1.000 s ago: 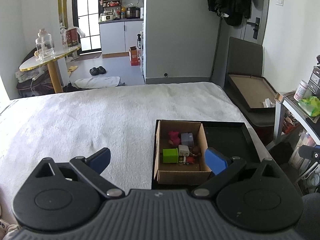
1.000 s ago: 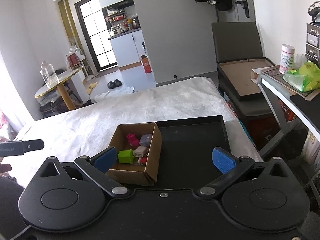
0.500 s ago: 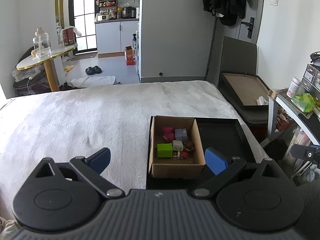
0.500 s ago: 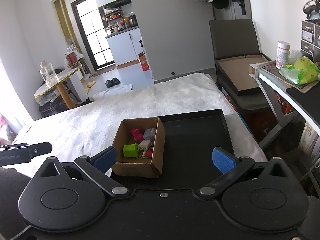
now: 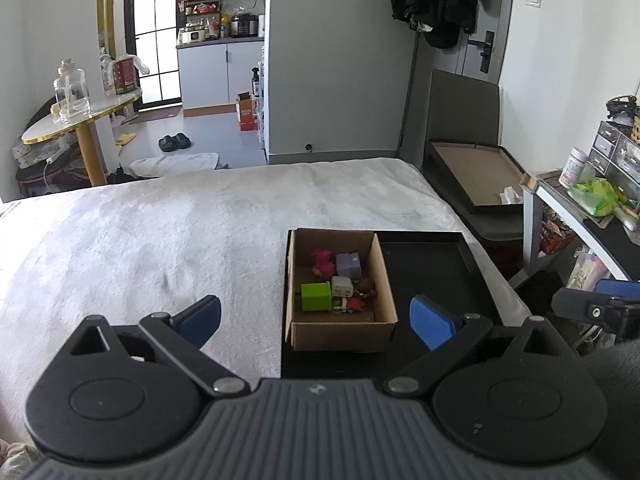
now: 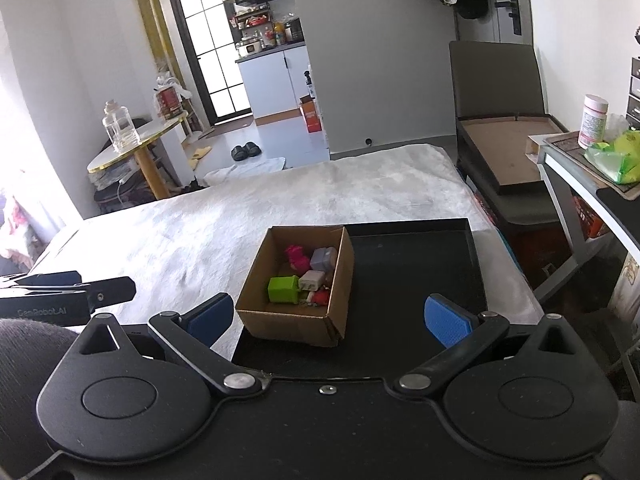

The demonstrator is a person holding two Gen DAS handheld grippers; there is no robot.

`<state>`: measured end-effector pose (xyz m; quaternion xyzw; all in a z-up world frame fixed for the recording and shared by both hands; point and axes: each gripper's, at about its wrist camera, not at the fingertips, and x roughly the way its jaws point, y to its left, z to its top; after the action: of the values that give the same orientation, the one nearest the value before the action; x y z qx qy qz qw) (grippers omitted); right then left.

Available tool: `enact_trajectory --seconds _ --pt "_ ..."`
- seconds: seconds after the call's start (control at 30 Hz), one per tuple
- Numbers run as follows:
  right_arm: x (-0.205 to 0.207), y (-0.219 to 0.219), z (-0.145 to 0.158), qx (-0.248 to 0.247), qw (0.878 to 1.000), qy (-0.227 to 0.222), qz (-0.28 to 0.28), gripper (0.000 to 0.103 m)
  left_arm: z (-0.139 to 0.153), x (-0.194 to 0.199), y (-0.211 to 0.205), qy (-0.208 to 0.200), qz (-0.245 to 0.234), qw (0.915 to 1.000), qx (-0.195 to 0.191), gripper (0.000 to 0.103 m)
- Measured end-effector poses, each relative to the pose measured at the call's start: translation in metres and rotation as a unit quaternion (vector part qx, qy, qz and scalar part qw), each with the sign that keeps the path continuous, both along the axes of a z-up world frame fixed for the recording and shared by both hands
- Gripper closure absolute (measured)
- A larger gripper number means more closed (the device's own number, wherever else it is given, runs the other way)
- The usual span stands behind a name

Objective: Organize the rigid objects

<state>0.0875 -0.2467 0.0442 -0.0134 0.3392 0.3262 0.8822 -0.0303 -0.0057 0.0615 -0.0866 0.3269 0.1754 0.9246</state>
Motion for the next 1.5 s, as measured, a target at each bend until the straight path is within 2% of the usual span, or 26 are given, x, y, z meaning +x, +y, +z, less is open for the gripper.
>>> enact_trajectory --seconds 0.37,0.83,1.1,1.5 --pt "-0.003 0.003 0.007 -0.001 1.000 -0.008 0.011 0.000 0.005 0.008 -0.014 -0.005 -0.032 0.9995 0.006 0.003" --pt "-0.004 -0.002 0.002 0.002 1.000 0.020 0.005 0.000 0.004 0.000 -0.015 -0.010 -0.027 0.9996 0.006 0.003" --pt "-0.005 -0.003 0.002 0.000 1.000 0.019 0.000 0.000 0.003 -0.002 -0.012 -0.012 -0.022 0.9997 -0.003 0.003" --pt "-0.004 -0.003 0.004 0.000 1.000 0.016 -0.001 0.000 0.003 -0.004 -0.013 -0.014 -0.021 0.9997 0.005 0.003"
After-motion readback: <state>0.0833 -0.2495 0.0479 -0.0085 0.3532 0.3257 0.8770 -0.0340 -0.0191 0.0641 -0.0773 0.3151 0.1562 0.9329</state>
